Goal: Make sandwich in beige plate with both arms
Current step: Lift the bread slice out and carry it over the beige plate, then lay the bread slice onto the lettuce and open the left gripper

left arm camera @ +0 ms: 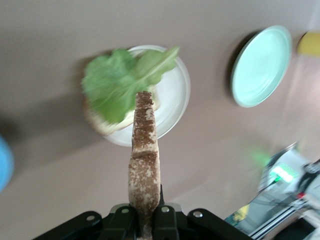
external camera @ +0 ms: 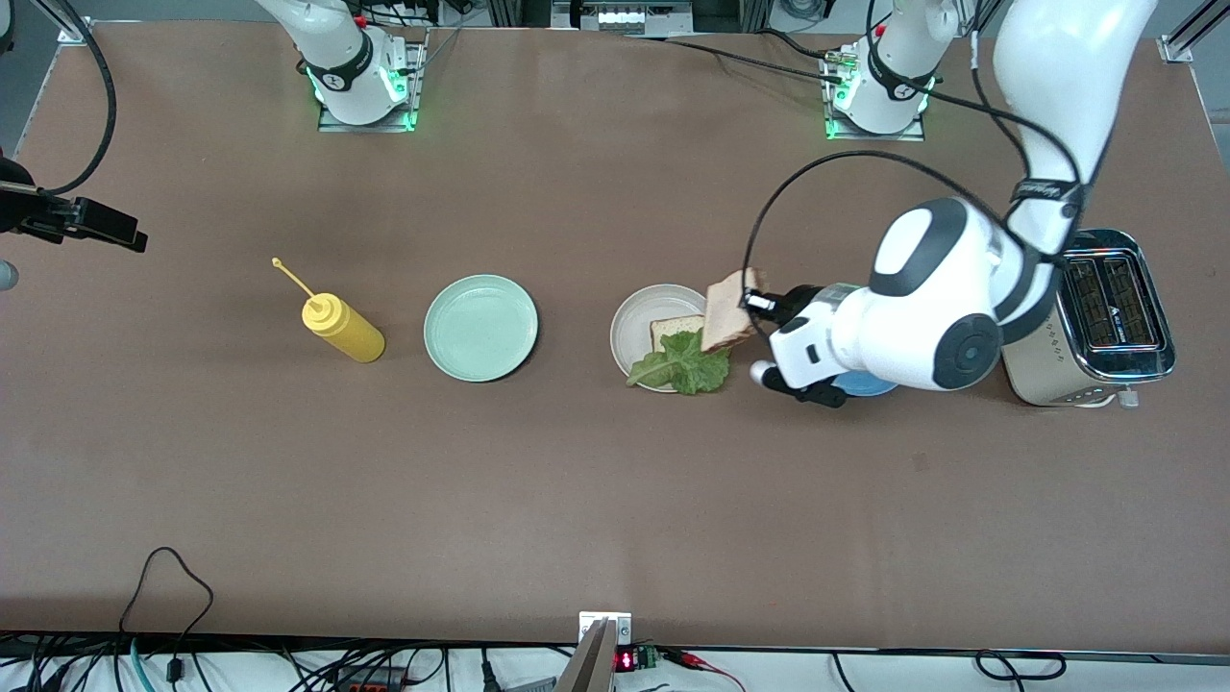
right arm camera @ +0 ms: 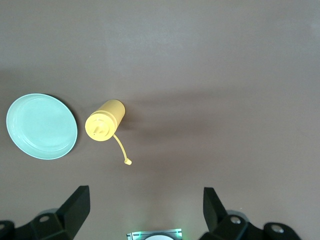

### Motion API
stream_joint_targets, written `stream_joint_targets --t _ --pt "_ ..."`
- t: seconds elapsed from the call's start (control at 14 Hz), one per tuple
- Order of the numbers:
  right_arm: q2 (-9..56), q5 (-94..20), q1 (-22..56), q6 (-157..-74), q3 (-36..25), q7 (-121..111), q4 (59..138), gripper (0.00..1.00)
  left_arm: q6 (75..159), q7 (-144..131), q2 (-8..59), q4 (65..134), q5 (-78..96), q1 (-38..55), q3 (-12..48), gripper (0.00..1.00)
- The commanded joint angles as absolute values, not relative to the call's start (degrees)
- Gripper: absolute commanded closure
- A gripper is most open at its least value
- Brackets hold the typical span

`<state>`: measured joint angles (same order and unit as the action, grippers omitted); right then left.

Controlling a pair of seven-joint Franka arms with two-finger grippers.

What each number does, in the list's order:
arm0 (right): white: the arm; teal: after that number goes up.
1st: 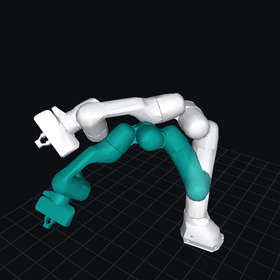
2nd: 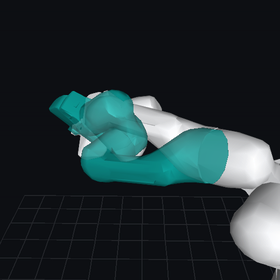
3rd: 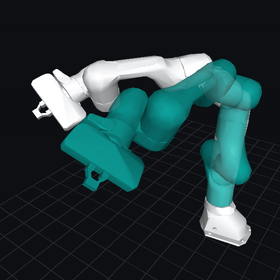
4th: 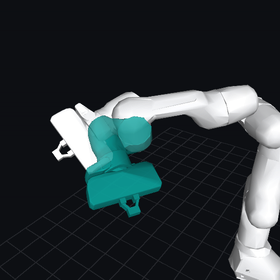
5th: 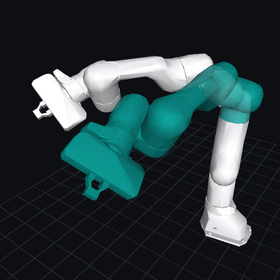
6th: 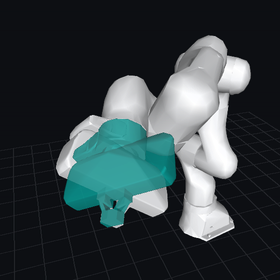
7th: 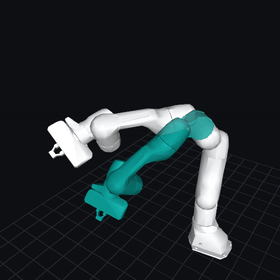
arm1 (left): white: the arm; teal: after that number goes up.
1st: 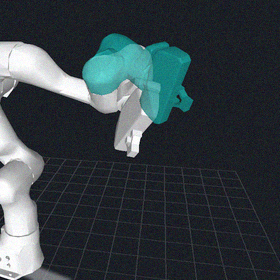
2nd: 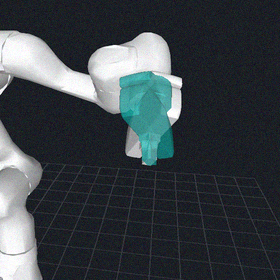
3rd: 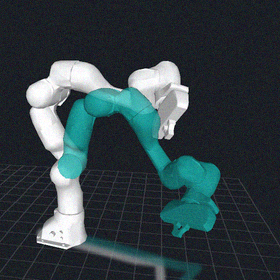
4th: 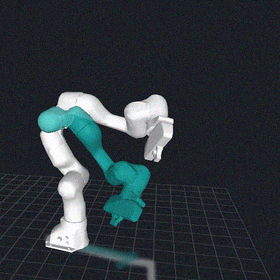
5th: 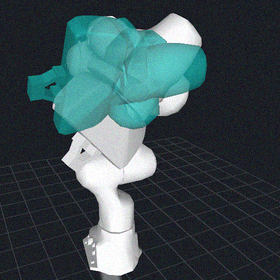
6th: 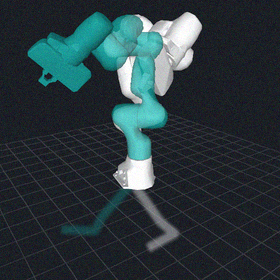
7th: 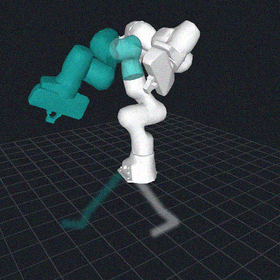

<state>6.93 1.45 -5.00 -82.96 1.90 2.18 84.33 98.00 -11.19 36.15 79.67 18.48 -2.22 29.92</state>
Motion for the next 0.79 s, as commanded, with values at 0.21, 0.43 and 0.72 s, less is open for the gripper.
stream_joint_targets --t 0.21,0.43,0.72 --pt "6.1 1.7 -5.2 -82.8 1.9 1.9 85.1 0.0 111.8 -11.8 36.6 88.0 35.0 -2.6 28.5 0.99" --pt "6.1 1.7 -5.1 -82.6 2.0 1.9 85.1 0.0 118.4 -10.1 37.1 93.1 35.9 -1.8 28.5 0.99" --pt "6.1 1.7 -5.1 -82.7 2.0 1.9 85.1 0.0 120.1 -4.0 37.1 96.8 40.4 -1.8 28.5 1.0"
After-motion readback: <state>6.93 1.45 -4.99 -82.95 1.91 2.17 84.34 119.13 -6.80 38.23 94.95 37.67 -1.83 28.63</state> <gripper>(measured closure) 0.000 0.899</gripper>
